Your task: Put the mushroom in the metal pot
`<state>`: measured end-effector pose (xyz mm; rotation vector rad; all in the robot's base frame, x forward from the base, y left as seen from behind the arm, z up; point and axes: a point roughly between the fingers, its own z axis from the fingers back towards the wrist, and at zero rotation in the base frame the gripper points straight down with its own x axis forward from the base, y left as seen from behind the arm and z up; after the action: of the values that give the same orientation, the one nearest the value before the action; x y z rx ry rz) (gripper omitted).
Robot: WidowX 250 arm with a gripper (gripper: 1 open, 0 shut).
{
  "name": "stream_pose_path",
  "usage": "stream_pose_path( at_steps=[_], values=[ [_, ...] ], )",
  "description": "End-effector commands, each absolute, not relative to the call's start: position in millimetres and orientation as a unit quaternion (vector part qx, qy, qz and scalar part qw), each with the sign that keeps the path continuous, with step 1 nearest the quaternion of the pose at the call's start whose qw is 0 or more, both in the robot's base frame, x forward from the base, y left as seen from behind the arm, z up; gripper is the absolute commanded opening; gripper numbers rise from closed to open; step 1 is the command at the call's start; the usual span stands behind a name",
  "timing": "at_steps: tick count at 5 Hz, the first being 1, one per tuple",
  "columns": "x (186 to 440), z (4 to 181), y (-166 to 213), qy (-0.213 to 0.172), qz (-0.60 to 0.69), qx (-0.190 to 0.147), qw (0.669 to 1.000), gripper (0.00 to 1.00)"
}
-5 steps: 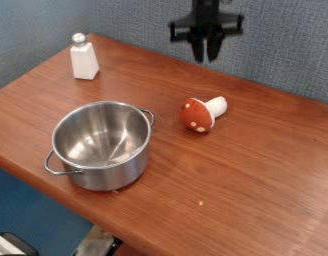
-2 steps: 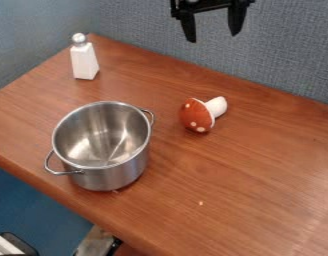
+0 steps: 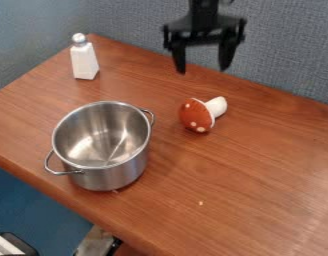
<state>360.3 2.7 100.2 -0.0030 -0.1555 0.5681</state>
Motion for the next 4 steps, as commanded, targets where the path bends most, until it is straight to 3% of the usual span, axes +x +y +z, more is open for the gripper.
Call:
stream_pose_path(
  at_steps=[1,3,4],
  values=[
    [355.5,110.9,-4.6,-0.09,0.248,0.018,0.964,1.0],
    [355.7,116.9,-12.9,-0.08,0.199,0.05,0.975,1.0],
    [349.6,98.0,-12.2,-0.076,0.185,0.043,0.979,1.0]
  ],
)
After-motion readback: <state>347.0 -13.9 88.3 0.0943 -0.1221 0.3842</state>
